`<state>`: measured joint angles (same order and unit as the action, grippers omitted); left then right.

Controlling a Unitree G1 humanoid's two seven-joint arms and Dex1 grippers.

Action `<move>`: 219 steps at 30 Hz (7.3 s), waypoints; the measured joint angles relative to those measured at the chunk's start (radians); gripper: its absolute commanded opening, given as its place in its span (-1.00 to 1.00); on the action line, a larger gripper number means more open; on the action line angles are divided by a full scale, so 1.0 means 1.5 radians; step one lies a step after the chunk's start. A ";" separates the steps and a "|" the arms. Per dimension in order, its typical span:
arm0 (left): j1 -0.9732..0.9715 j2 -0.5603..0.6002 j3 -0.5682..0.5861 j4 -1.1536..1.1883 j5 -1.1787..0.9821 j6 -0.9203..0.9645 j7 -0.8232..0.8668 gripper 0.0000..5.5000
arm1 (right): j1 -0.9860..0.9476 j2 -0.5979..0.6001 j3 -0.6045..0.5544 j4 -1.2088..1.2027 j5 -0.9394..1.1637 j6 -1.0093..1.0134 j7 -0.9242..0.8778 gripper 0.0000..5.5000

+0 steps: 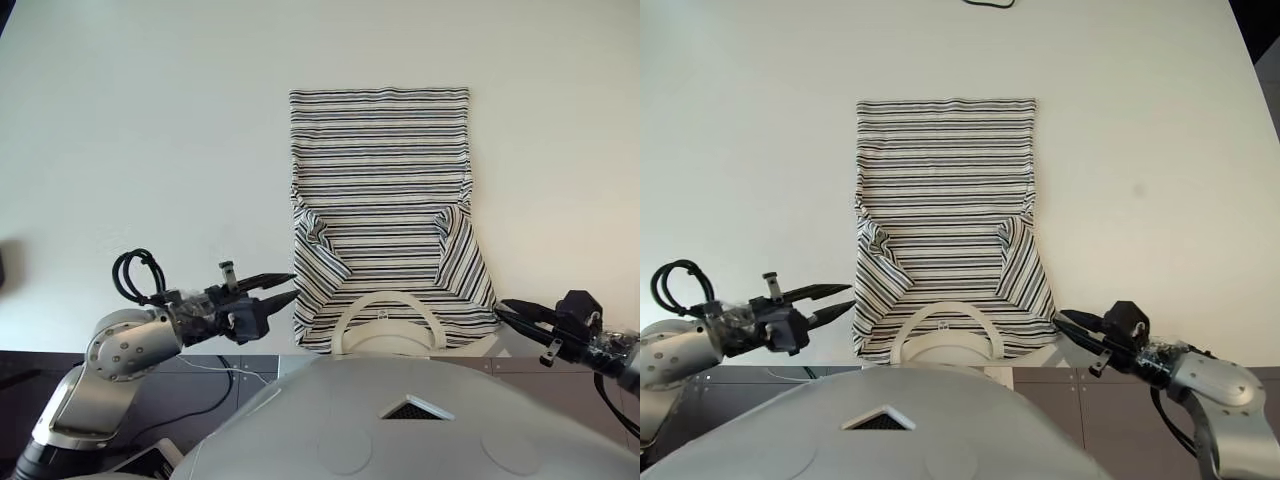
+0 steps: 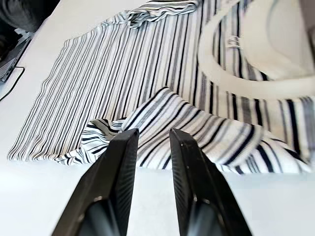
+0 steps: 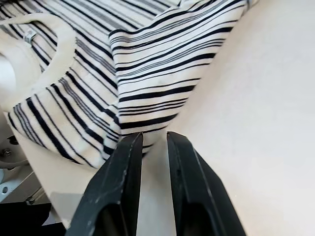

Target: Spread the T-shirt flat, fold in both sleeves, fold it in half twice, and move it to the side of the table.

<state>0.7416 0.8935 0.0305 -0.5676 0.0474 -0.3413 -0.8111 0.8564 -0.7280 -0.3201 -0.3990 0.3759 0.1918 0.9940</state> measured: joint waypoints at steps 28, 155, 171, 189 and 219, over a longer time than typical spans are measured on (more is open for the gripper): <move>0.004 0.046 0.029 0.119 0.291 -0.307 0.053 -0.31 | -0.122 -0.016 0.004 0.033 0.026 0.061 0.006 -0.66; -0.777 -0.162 -0.192 0.466 -0.213 0.343 0.037 -0.96 | -0.850 -0.153 0.271 0.362 0.005 0.097 0.175 -0.95; -0.963 -0.372 -0.250 1.110 0.057 0.012 0.174 -0.41 | -1.042 0.108 0.348 0.893 -0.222 -0.112 0.005 -0.32; -0.937 -0.356 -0.155 0.953 0.088 0.006 0.270 0.37 | -0.848 0.061 0.221 0.561 -0.205 -0.045 -0.146 0.43; -0.760 -0.257 -0.323 0.743 0.276 -0.069 0.256 0.37 | -0.820 -0.046 0.509 0.460 -0.357 -0.393 0.101 0.43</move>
<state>-0.3979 0.5079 -0.4534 0.5475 0.4613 -0.4444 -0.4273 -0.3742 -0.7971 0.4437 0.2910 -0.1598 -0.3984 1.1450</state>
